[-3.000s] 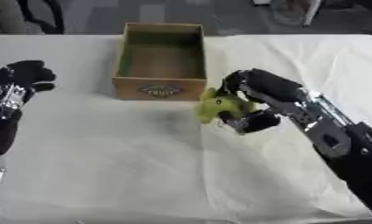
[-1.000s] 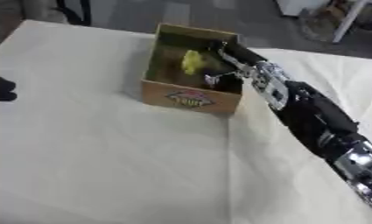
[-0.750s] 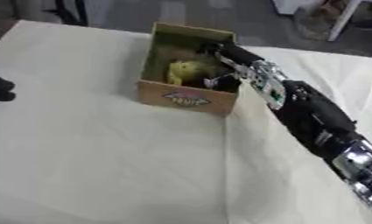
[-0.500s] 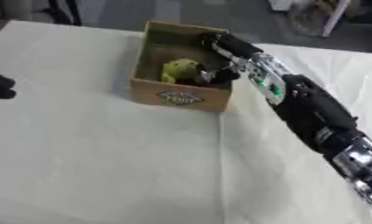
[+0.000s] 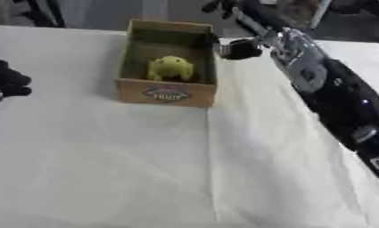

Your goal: Pick up objects on the table and place them in the box.

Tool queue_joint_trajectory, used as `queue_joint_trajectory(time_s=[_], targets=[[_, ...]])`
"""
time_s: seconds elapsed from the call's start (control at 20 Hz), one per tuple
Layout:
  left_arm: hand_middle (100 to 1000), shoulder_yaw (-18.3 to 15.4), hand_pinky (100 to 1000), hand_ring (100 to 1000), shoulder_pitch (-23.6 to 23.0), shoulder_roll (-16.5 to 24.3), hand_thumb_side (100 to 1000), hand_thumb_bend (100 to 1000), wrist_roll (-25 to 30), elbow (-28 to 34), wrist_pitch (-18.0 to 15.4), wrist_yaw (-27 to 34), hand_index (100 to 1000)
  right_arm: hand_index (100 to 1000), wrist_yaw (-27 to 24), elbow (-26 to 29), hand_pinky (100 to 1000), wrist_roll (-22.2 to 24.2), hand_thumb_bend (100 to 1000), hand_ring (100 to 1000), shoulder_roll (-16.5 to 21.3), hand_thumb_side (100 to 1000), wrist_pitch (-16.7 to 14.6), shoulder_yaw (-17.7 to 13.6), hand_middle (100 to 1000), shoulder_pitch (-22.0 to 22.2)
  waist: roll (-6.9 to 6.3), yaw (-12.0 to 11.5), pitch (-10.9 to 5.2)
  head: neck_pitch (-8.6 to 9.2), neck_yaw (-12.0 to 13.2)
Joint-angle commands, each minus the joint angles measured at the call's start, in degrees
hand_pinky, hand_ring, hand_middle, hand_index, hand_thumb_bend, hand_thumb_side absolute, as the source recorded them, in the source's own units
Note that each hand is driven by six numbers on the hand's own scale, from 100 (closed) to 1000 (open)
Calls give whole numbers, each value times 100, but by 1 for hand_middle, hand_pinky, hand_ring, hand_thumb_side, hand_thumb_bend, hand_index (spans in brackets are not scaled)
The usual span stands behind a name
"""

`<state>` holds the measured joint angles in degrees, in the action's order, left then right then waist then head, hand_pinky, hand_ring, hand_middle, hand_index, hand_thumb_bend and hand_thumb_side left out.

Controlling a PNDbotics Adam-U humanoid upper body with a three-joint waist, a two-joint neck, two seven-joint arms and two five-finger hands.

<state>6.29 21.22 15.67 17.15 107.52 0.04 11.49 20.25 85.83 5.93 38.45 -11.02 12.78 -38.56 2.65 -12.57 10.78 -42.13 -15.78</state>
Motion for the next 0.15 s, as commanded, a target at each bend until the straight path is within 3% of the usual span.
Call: queue_joint_trajectory(time_s=[0.05, 0.15], targets=[[645, -179, 763, 748, -39, 161, 595, 323, -158, 26, -45, -74, 769, 769, -564, 900, 587, -57, 100, 821, 206, 161, 302, -50, 686, 150, -31, 127, -123, -87, 238], [644, -283, 762, 748, -144, 196, 598, 325, -270, 2, -66, -130, 768, 742, -732, 1395, 544, -94, 100, 797, 128, 159, 446, -34, 647, 381, -37, 312, -132, -110, 400]])
